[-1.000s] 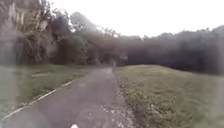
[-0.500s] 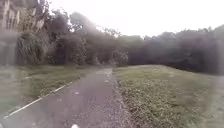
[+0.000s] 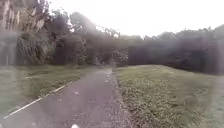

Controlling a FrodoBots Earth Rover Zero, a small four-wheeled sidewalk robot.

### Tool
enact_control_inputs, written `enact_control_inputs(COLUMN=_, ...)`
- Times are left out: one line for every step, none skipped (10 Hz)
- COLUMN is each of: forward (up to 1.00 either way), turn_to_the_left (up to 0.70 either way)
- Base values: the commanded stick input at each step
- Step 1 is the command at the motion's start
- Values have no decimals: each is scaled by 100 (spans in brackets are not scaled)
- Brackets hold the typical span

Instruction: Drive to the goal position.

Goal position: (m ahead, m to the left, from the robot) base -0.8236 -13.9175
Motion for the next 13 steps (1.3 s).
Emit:
enact_control_inputs(forward=100, turn_to_the_left=0)
enact_control_inputs(forward=100, turn_to_the_left=0)
enact_control_inputs(forward=100, turn_to_the_left=0)
enact_control_inputs(forward=100, turn_to_the_left=0)
enact_control_inputs(forward=100, turn_to_the_left=0)
enact_control_inputs(forward=100, turn_to_the_left=0)
enact_control_inputs(forward=100, turn_to_the_left=0)
enact_control_inputs(forward=100, turn_to_the_left=0)
enact_control_inputs(forward=100, turn_to_the_left=0)
enact_control_inputs(forward=100, turn_to_the_left=0)
enact_control_inputs(forward=100, turn_to_the_left=0)
enact_control_inputs(forward=100, turn_to_the_left=0)
enact_control_inputs(forward=100, turn_to_the_left=0)
